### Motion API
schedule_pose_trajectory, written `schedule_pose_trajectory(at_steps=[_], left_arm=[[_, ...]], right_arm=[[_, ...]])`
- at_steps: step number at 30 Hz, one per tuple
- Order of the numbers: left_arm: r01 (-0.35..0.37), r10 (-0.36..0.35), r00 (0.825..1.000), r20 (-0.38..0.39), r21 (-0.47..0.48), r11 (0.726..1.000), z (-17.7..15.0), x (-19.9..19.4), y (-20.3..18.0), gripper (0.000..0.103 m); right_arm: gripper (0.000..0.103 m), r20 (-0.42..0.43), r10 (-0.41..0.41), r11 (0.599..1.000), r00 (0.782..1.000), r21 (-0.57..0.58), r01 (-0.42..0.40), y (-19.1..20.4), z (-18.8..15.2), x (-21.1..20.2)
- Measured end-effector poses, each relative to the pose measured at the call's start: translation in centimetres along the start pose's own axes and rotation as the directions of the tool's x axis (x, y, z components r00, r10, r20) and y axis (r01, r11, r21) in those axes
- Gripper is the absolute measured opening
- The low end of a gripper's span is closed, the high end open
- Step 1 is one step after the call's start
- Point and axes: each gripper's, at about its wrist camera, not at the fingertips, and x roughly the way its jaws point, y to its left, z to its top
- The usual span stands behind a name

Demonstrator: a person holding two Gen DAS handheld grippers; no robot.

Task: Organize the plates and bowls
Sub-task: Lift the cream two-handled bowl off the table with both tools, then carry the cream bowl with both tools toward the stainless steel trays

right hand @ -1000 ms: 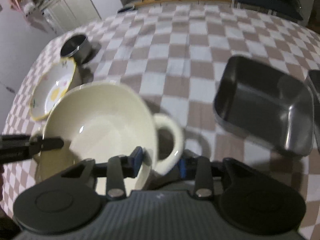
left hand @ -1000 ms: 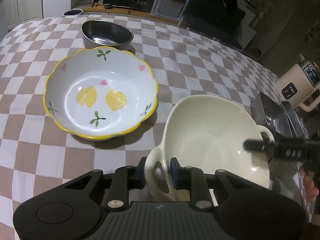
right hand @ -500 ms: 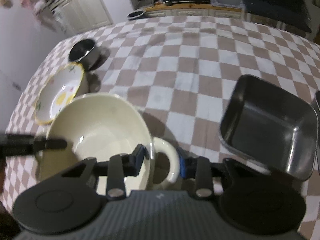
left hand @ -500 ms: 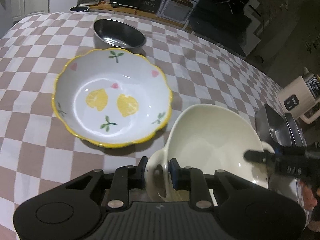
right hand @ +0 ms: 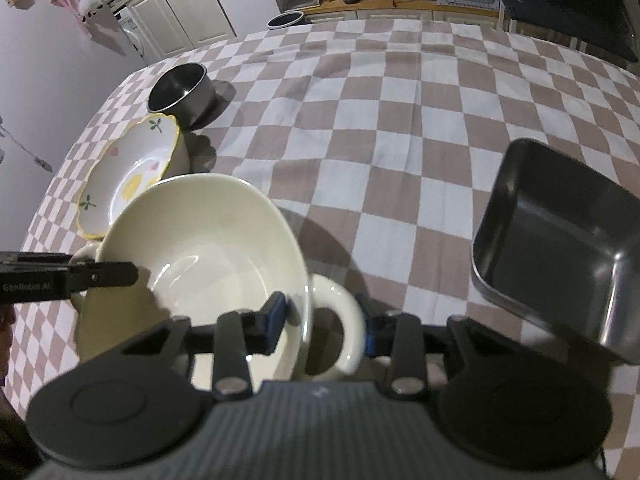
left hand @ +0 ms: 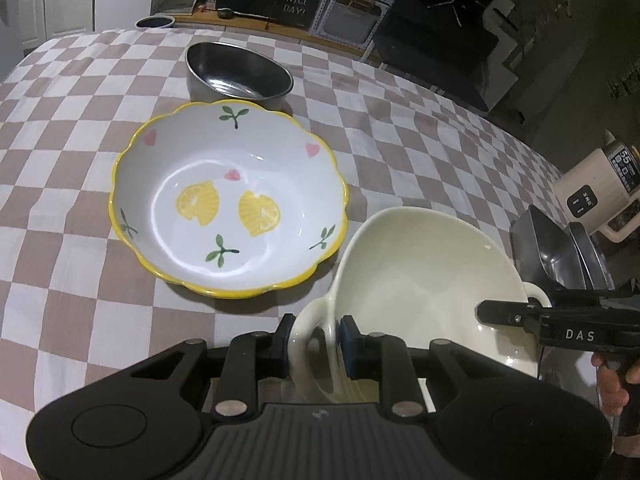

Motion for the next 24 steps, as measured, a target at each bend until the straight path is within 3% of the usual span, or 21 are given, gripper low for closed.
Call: schedule_pose_trajectory(at_steps=[3, 14, 24], left_arm=[[-0.018, 0.017, 1.000, 0.006, 0.042, 0.999, -0.1, -0.2, -0.5, 0.026], [-0.002, 0.000, 0.998, 0.063, 0.030, 1.000, 0.4, -3.0, -1.4, 0.026], [0.024, -0.034, 0.994, 0.107, 0.101, 0.995, -1.0, -6.3, -6.1, 0.026]], right_arm=[[0.040, -0.003, 0.013, 1.000, 1.000, 0.014, -0.013, 0.0, -0.1, -0.1], [0.038, 0.084, 0.025, 1.000, 0.996, -0.020, -0.024, 0.4, -1.1, -3.9], [0.037, 0.153, 0.008, 0.999, 0.988, 0.049, -0.016, -0.9, -3.8, -10.0]])
